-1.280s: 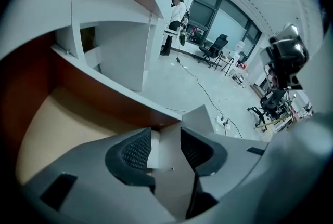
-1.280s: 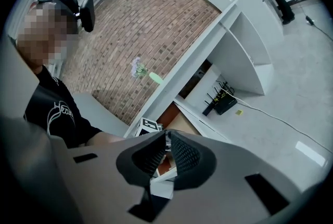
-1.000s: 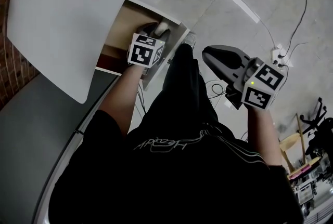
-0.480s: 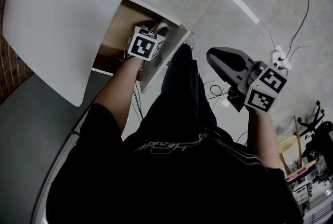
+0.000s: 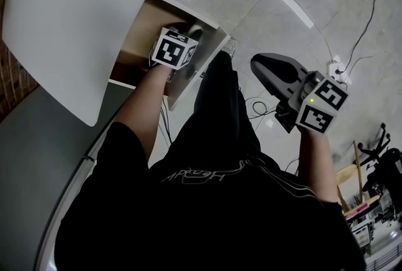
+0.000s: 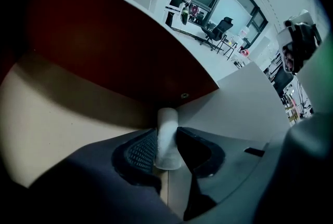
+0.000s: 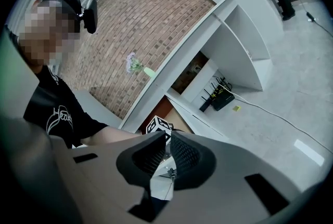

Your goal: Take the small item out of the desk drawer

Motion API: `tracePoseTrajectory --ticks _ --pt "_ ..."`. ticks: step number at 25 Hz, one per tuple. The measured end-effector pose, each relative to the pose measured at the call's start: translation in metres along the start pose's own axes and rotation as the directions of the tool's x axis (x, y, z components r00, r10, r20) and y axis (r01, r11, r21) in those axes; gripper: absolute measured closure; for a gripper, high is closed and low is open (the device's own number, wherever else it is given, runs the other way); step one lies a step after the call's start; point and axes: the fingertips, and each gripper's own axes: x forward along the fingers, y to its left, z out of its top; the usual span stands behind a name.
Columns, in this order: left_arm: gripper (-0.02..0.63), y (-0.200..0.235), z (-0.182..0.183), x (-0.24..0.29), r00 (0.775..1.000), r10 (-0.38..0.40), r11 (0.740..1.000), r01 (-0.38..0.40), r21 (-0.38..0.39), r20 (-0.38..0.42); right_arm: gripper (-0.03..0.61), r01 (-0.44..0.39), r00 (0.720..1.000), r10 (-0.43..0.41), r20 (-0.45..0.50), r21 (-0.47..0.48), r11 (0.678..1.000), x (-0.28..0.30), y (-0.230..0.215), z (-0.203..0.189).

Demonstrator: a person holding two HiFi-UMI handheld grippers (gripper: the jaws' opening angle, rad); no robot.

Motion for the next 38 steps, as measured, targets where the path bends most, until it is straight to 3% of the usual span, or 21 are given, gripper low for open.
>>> tracePoseTrajectory --ticks 8,13,21,24,29,34,38 --pt "0.482 -0.002 -0.002 -0.003 0.999 0.043 0.999 -0.044 0.009 0.020 0.522 0.045 0.999 -0.046 -0.030 -0.022 0.999 -0.005 -0.005 -0.008" --pt "0.482 -0.006 0.000 -0.013 0.995 0.096 0.993 -0.098 0.068 0.027 0.522 0.042 0.998 -0.046 -0.052 -0.081 0.996 -0.015 0.011 -0.008" --pt "0.483 -0.030 0.021 -0.075 0.979 0.150 0.984 -0.161 0.074 0.135 0.522 0.057 0.997 -0.065 -0.040 -0.177 0.983 -0.046 0.054 -0.003" --pt "0.483 -0.047 0.020 -0.110 0.968 0.170 0.984 -0.178 0.029 0.183 0.522 0.066 0.997 -0.073 -0.034 -0.192 0.979 -0.059 0.080 -0.005" --pt "0.482 -0.085 0.037 -0.184 0.935 0.169 0.986 -0.160 -0.057 0.311 0.522 0.049 0.998 -0.058 -0.026 -0.274 0.961 -0.085 0.133 -0.001" --pt "0.482 -0.133 0.038 -0.264 0.895 0.150 0.987 -0.109 -0.121 0.420 0.522 -0.014 0.999 0.024 0.036 -0.255 0.967 -0.117 0.189 0.012" --pt "0.482 -0.185 0.038 -0.336 0.844 0.109 0.988 -0.037 -0.147 0.525 0.522 -0.002 0.998 0.022 0.057 -0.324 0.946 -0.145 0.232 0.020"
